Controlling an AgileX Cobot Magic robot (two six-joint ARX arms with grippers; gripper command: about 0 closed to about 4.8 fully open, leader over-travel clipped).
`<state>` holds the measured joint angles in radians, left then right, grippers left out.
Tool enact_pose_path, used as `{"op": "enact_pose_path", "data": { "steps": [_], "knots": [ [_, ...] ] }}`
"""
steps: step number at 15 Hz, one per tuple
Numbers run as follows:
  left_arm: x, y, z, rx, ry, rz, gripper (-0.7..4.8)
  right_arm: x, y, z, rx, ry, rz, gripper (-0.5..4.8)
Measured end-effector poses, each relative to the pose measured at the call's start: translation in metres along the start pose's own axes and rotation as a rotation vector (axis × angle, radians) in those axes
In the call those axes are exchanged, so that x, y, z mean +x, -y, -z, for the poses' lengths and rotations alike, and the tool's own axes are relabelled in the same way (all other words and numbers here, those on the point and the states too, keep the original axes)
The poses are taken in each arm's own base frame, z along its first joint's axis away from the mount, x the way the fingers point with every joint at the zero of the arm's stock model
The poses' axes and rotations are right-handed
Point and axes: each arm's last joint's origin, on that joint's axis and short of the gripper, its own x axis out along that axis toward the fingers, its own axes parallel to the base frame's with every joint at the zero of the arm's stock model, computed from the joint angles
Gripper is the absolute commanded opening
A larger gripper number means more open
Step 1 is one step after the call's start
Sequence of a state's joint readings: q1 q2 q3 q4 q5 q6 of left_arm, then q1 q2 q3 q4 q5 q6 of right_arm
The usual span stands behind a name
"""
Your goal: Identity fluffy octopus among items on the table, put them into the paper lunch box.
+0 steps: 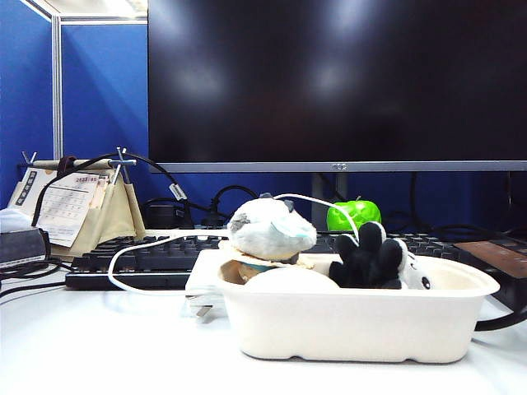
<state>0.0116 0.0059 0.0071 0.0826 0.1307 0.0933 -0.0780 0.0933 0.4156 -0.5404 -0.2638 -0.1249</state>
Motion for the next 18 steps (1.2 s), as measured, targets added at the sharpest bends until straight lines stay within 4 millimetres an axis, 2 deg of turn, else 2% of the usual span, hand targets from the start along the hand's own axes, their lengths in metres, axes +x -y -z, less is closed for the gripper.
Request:
{"op": "enact_pose_path", "data": {
  "steps": [8,9,11,13,14,18],
  "knots": [
    [0.000,0.000,0.000,-0.001,-0.005,0.000,-0.05,0.000,0.000,0.000,-0.017,0.004,0.001,-0.06],
    [0.000,0.000,0.000,-0.001,-0.005,0.000,-0.05,-0.001,0.000,-0.002,-0.027,0.028,0.000,-0.06],
    [0.000,0.000,0.001,-0.001,-0.006,0.001,-0.05,0.003,-0.003,-0.005,-0.080,0.225,-0.064,-0.06],
    [0.000,0.000,0.001,-0.001,-0.008,0.001,-0.05,0.014,-0.005,0.007,-0.101,0.384,-0.124,-0.06],
    [0.000,0.000,0.001,-0.002,-0.012,0.001,-0.05,0.020,-0.005,0.014,-0.076,0.397,-0.146,-0.06],
    [0.000,0.000,0.001,-0.002,-0.012,0.001,-0.05,0.039,-0.005,0.047,-0.010,0.307,-0.163,-0.06]
  ]
}}
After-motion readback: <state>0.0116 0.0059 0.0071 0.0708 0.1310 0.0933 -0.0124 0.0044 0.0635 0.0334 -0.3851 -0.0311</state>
